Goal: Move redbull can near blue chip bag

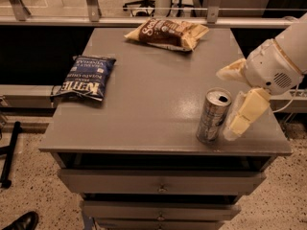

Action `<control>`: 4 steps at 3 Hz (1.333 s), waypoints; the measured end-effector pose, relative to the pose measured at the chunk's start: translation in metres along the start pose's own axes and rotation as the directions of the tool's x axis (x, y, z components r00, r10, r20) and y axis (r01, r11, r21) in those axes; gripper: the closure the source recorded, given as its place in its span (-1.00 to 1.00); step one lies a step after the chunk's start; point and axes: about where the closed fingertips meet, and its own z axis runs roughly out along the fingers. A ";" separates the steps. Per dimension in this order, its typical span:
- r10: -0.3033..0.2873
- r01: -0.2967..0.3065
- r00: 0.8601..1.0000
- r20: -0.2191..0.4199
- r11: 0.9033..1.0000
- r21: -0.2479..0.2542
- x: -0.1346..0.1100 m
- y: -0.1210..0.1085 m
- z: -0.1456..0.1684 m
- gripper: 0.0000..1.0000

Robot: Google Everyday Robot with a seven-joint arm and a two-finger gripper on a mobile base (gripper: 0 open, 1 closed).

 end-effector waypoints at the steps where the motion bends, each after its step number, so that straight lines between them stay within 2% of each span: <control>1: -0.003 0.014 0.986 0.167 0.998 -0.064 -0.015 0.005 0.024 -1.00; 2: -0.010 0.039 0.955 0.295 0.995 -0.090 -0.022 0.008 0.038 -1.00; 3: -0.012 0.048 0.922 0.387 0.995 -0.085 -0.020 0.004 0.044 -1.00; 4: -0.006 0.045 0.896 0.443 0.996 -0.076 -0.018 -0.001 0.047 -1.00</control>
Offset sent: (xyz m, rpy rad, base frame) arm -0.0008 0.0476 -0.0285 0.4848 -0.0269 0.1139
